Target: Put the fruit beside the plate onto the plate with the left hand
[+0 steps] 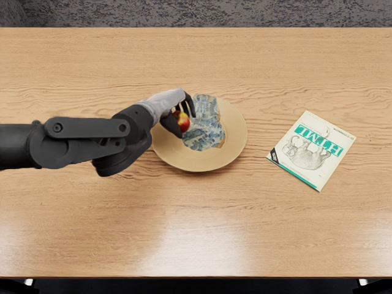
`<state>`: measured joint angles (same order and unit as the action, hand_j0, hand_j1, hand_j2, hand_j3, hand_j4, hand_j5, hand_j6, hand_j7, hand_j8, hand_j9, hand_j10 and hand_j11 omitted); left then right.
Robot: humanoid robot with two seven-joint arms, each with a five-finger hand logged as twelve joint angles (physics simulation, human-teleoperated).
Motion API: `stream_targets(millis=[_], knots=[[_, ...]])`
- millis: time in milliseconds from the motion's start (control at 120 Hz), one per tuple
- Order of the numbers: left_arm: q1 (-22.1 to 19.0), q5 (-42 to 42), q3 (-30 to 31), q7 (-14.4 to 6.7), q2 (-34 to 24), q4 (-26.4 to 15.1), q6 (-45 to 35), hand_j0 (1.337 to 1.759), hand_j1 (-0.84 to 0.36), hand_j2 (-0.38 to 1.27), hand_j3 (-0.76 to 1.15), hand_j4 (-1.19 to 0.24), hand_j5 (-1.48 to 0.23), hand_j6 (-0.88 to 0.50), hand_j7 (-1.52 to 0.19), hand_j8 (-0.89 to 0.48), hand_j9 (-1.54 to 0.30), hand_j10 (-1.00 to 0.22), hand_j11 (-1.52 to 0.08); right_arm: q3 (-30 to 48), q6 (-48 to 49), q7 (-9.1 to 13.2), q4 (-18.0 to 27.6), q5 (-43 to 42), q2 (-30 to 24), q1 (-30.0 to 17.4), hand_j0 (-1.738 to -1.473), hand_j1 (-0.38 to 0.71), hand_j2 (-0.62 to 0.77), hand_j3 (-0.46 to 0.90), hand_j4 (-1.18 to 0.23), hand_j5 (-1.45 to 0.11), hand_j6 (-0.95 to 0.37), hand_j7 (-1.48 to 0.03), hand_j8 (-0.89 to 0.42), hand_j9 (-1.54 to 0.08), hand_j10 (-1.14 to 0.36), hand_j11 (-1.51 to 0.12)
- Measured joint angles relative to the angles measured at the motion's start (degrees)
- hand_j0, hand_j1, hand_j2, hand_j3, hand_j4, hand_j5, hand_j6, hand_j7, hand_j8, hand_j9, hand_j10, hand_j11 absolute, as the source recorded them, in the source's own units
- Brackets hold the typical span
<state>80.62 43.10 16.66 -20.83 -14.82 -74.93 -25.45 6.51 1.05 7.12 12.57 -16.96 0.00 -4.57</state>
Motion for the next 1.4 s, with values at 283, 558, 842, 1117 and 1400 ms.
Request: stream_targets(millis=[283,558,842,1117,1400], knots=[[-2.0,0.2,0.7,0.0,0.6,1.1,0.0,1.656,-0.28,0.30,0.00,-0.62,-0.85,-0.56,-0.84,-0.48,-0.83,-0.61,-0.83,0.0,0.0,0.0,0.0,0.0,0.0,0.0,-1.658,-0.31,-0.01,0.00,-0.03,-0.04,-0.03,-0.04,-0.03,-0.04,-0.03,-0.04],[0.1,0.1,0.3,0.6,0.1,1.1,0.2,1.657,-0.05,0.12,0.00,-0.36,-0.48,-0.34,-0.48,-0.33,-0.48,-0.36,-0.47,0.0,0.0,0.0,0.0,0.0,0.0,0.0,-1.658,-0.31,-0.01,0.00,-0.03,-0.04,-0.03,-0.04,-0.03,-0.04,-0.03,-0.04],[1.3,-1.8,-1.9,0.9,-12.6,-0.6,1.2,1.658,0.02,0.07,0.00,-0.29,-0.37,-0.28,-0.37,-0.28,-0.37,-0.29,-0.37,0.0,0.0,0.0,0.0,0.0,0.0,0.0,-1.658,-0.31,-0.01,0.00,-0.03,-0.04,-0.03,-0.04,-0.03,-0.04,-0.03,-0.04],[-3.2,-16.9,-7.4,3.9,-38.2,-6.1,18.3,1.658,0.03,0.06,0.00,-0.27,-0.35,-0.27,-0.35,-0.27,-0.35,-0.27,-0.35,0.0,0.0,0.0,0.0,0.0,0.0,0.0,-1.658,-0.31,-0.01,0.00,-0.03,-0.04,-0.03,-0.04,-0.03,-0.04,-0.03,-0.04],[-7.1,-44.5,-12.4,5.4,-46.9,-5.9,43.6,1.658,0.03,0.06,0.00,-0.27,-0.34,-0.27,-0.34,-0.26,-0.34,-0.27,-0.34,0.0,0.0,0.0,0.0,0.0,0.0,0.0,-1.658,-0.31,-0.01,0.00,-0.03,-0.04,-0.03,-0.04,-0.03,-0.04,-0.03,-0.04]])
